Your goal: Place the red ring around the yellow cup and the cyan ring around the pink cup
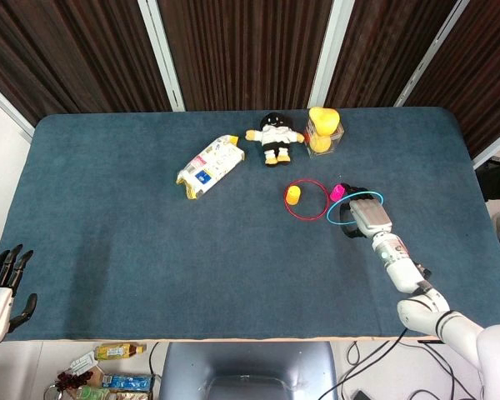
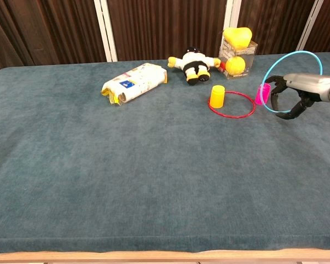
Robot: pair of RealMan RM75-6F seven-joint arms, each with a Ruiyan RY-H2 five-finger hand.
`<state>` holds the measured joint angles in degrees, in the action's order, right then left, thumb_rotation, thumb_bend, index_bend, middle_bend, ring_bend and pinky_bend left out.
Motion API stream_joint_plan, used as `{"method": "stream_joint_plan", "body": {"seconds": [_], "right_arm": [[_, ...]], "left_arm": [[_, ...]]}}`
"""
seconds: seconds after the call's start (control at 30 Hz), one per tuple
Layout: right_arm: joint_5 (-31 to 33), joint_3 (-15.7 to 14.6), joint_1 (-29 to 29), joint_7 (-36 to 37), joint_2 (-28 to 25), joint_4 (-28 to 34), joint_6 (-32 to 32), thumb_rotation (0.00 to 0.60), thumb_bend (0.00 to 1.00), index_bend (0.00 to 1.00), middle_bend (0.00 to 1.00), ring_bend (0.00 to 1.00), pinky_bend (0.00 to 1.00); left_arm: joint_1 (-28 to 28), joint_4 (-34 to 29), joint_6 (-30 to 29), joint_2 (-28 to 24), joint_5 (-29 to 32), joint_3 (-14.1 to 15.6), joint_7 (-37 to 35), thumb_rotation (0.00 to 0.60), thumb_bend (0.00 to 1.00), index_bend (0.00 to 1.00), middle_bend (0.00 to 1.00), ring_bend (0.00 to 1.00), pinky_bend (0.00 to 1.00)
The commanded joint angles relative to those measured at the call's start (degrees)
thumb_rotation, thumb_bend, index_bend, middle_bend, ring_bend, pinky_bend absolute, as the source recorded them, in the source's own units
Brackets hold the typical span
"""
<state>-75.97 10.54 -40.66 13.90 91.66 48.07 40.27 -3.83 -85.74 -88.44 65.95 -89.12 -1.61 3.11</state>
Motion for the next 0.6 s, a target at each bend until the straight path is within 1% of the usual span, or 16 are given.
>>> {"method": "stream_joint_plan", "body": {"seconds": [0.03,0.33,0.5,0.6], "right_arm": [[-0.2,0.0,-0.5,0.6,-0.1,-0.1,0.1,0.6,0.48,0.65,0.02,0.0,0.0],[0.5,-0.4,-0.3,-1.4,-0.2,0.1,0.9,0.6,0.48,0.47,0.02,0.0,0.0],[0.9,-0.2,-0.3,-1.8,-0.1,0.5,1.6,0.6,0.48,0.43,0.02,0.0,0.0],[0.4,-0.3,0.3,-1.8,-0.8,1.9,3.6,0.6,0.48,0.4,0.01,0.0,0.0]], "left_arm": [[0.0,-0.1,0.0,0.0,0.1,0.0,0.1,0.6,0.42,0.0,0.0,0.0,0.07],[-0.1,-0.3,0.5,-0.1,0.3,0.1,0.2,0.6,0.42,0.0,0.0,0.0,0.07],[0.0,-0.5,0.3,-0.2,0.4,0.1,0.4,0.6,0.42,0.0,0.0,0.0,0.07],[0.0,-0.6,0.3,-0.2,0.4,0.1,0.3,0.6,0.42,0.0,0.0,0.0,0.07]]}}
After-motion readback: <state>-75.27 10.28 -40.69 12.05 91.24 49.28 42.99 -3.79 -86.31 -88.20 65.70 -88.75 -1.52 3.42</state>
